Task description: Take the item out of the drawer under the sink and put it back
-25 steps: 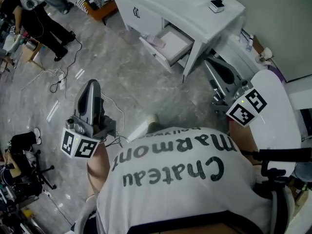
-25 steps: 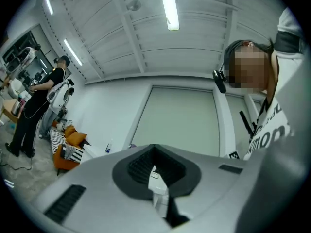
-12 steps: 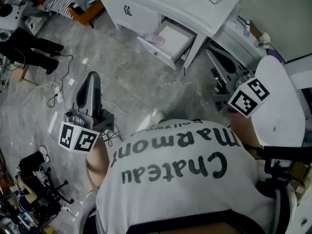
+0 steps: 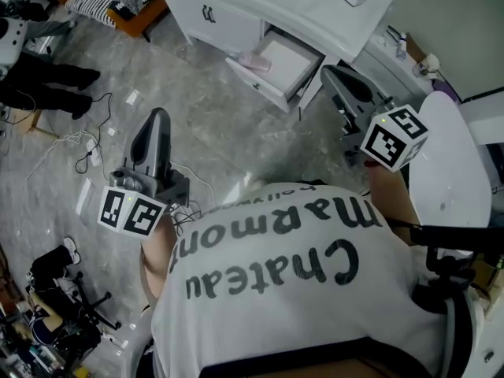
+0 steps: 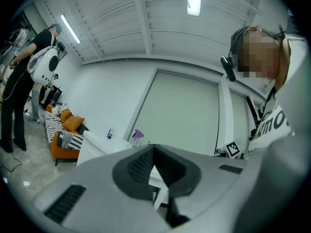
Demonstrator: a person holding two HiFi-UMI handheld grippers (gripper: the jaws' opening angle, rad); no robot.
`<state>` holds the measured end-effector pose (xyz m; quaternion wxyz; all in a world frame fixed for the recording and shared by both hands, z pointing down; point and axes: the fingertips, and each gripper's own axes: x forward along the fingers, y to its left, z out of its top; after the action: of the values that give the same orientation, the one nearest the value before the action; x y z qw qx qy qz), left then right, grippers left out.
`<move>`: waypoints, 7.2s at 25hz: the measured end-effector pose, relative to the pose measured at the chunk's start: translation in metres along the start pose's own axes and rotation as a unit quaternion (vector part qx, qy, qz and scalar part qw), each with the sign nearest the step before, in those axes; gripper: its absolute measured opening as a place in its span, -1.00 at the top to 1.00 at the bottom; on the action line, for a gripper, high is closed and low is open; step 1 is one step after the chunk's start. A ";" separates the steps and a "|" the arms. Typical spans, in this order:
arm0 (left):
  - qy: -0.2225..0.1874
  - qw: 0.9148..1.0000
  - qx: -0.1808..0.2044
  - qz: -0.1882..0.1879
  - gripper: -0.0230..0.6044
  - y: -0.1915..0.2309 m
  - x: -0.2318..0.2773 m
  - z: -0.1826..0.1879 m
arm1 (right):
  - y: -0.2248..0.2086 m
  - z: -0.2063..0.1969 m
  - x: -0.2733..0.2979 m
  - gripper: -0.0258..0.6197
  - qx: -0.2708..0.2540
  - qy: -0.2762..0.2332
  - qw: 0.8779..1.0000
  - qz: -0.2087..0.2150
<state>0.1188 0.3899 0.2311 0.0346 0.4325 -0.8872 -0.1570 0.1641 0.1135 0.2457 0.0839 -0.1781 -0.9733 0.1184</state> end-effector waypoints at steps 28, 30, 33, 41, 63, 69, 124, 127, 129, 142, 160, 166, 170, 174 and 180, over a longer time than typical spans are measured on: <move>0.064 0.997 -0.012 0.035 0.90 0.087 0.137 -0.037 | -0.113 -0.018 0.170 0.89 0.062 0.040 0.997 0.034; 0.080 0.996 -0.001 0.030 0.90 0.095 0.156 -0.043 | -0.126 -0.018 0.182 0.89 0.061 0.037 0.997 0.030; 0.093 0.995 0.018 0.016 0.90 0.105 0.186 -0.049 | -0.144 -0.020 0.195 0.88 0.071 0.040 0.996 0.027; 0.091 0.996 0.015 -0.008 0.90 0.119 0.225 -0.044 | -0.158 -0.009 0.192 0.89 0.085 0.032 0.996 0.006; 0.180 0.966 0.060 -0.178 0.89 0.168 0.386 -0.097 | -0.248 0.012 0.194 0.89 0.121 -0.020 0.978 -0.169; 0.205 0.926 0.070 -0.309 0.59 0.205 0.401 -0.090 | -0.206 0.025 0.187 0.89 0.138 -0.097 0.931 -0.325; 0.561 0.707 0.014 -0.430 0.40 0.249 0.343 -0.463 | -0.027 -0.230 0.202 0.88 0.381 -0.029 0.765 -0.519; 0.567 0.701 0.018 -0.432 0.44 0.249 0.344 -0.460 | -0.027 -0.231 0.200 0.88 0.383 -0.035 0.762 -0.521; 0.552 0.704 0.048 -0.445 0.52 0.247 0.344 -0.453 | -0.024 -0.230 0.200 0.89 0.383 -0.040 0.762 -0.521; 0.451 0.767 0.117 -0.441 0.53 0.206 0.379 -0.421 | -0.013 -0.237 0.195 0.89 0.396 -0.060 0.761 -0.510; 0.391 0.781 0.177 -0.453 0.57 0.179 0.384 -0.408 | 0.013 -0.248 0.177 0.89 0.411 -0.076 0.744 -0.522; 0.386 0.782 0.180 -0.454 0.57 0.180 0.386 -0.399 | 0.017 -0.248 0.175 0.89 0.415 -0.090 0.738 -0.525; 0.378 0.784 0.176 -0.459 0.57 0.176 0.389 -0.389 | 0.018 -0.244 0.172 0.89 0.408 -0.092 0.741 -0.526; 0.366 0.782 0.178 -0.472 0.57 0.168 0.389 -0.376 | 0.018 -0.236 0.171 0.89 0.400 -0.093 0.743 -0.528; 0.330 0.782 0.163 -0.503 0.57 0.166 0.387 -0.343 | 0.017 -0.223 0.188 0.89 0.385 -0.093 0.750 -0.529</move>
<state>-0.1799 0.0993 0.5783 0.1701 0.8422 -0.4901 0.1466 0.0425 0.2428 0.4776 0.1038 0.4249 -0.7869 0.4354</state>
